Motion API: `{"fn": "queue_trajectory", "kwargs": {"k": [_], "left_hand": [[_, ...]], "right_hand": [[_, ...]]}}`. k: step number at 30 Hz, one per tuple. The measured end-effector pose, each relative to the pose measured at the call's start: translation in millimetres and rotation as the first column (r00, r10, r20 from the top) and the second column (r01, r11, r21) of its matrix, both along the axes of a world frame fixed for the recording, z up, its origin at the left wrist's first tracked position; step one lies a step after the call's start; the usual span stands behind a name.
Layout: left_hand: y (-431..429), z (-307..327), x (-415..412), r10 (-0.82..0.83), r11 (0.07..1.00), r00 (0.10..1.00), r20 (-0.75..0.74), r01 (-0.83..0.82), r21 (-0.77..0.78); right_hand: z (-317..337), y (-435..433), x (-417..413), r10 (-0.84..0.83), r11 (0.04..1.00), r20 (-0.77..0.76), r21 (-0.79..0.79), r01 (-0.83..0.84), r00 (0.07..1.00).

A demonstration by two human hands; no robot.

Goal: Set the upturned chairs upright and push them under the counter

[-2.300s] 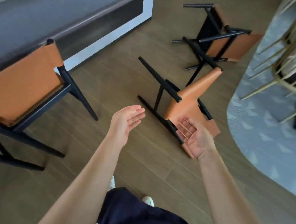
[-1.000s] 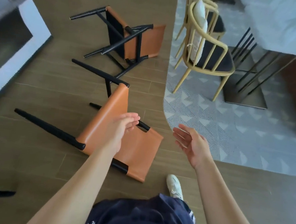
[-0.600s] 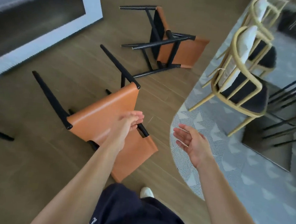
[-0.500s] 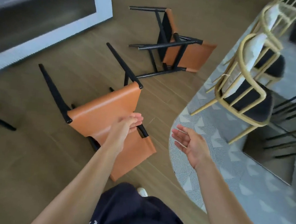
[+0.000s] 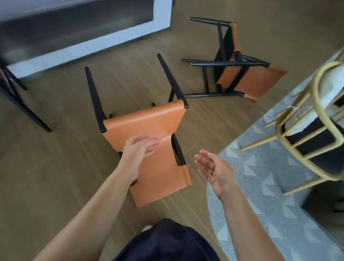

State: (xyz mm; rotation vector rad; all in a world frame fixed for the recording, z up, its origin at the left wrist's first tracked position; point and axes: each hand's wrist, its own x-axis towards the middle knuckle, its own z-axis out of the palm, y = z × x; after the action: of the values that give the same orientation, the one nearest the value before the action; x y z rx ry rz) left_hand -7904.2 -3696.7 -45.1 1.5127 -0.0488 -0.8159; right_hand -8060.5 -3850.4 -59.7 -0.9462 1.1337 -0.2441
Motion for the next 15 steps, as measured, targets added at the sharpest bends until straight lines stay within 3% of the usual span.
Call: {"fn": "queue_trajectory", "kwargs": {"k": [10,15], "left_hand": [[-5,-8,-3,0.150,0.987,0.989,-0.005,-0.150,0.049],[-31,-13,-16,0.326,0.945,0.945,-0.023,-0.326,0.013]], "right_hand": [[-5,-35,21,0.104,0.993,0.064,0.057,-0.107,0.993],[-12,-82,30,0.292,0.954,0.053,0.053,-0.295,0.955]]}}
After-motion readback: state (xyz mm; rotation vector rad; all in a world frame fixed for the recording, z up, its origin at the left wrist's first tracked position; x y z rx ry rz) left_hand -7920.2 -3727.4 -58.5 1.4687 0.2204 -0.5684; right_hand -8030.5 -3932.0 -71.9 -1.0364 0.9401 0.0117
